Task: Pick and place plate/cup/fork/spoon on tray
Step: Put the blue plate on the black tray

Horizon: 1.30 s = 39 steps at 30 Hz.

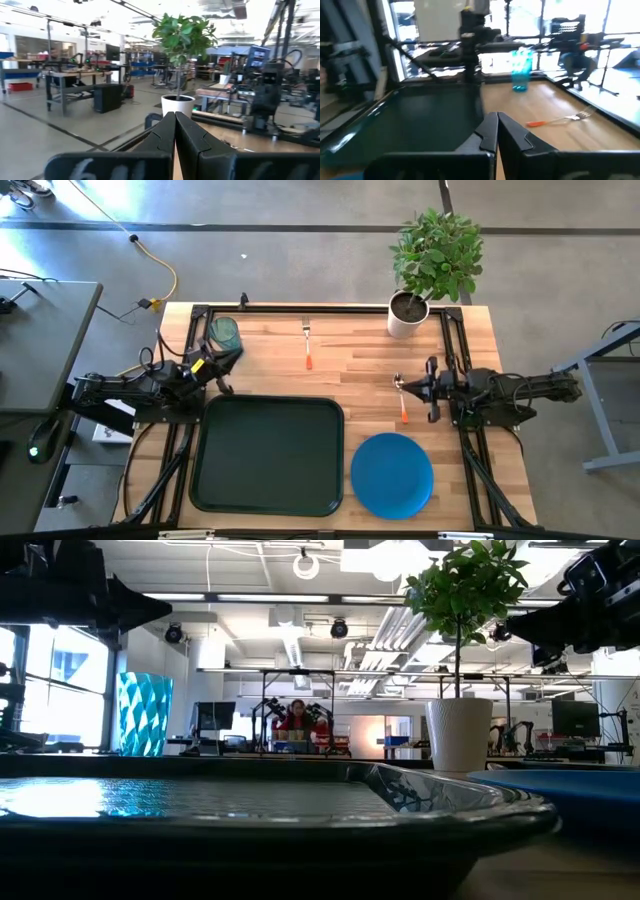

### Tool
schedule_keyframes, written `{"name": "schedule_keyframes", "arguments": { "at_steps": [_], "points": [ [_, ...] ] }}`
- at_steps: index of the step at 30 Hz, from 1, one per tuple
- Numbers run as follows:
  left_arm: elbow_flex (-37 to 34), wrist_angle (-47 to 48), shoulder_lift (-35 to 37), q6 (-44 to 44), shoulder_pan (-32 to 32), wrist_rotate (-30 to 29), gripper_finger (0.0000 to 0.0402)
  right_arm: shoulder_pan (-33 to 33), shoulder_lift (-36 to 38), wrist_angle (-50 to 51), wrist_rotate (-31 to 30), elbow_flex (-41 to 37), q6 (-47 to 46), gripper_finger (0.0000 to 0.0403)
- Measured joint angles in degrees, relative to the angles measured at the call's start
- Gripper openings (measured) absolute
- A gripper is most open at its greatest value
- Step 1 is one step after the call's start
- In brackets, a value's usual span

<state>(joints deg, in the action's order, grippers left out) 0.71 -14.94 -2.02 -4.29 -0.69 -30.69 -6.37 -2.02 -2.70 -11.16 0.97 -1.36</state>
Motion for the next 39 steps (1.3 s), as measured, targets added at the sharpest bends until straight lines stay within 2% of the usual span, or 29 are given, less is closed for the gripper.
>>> {"name": "schedule_keyframes", "arguments": {
  "at_steps": [4, 13, 20, 29, 37, 39],
  "points": [
    [0.0, 1.86, 0.0, 0.88, 0.0, 0.16, 0.0, 0.0, -0.13, -2.19, -2.9, 0.0, -0.24, 0.0],
    [-0.02, 8.27, -0.27, 4.25, 0.02, 2.07, 0.0003, 0.0, -1.14, -2.28, -8.91, 0.0, -8.88, 0.0],
    [-0.02, 7.82, -3.82, 5.54, 0.0, 2.75, 0.0039, 0.0, -6.5, -3.81, -12.54, 0.0, -13.99, 0.0001],
    [-0.02, -6.12, -14.84, 2.3, 0.0, 4.74, 0.0098, 0.0, -20.1, -23.66, -12.23, 0.02, -15.82, 0.0001],
    [0.14, -21.06, -26.55, 1.28, 0.0, 5.48, 0.0113, 0.0, -36.84, -46.63, -12.19, 0.16, -19.61, 0.0001],
    [1.23, -21.98, -28.25, 2.52, 0.0, 5.94, 0.0113, 0.0, -40.11, -49.11, -12.64, 1.33, -19.31, 0.0001]
  ]
}}
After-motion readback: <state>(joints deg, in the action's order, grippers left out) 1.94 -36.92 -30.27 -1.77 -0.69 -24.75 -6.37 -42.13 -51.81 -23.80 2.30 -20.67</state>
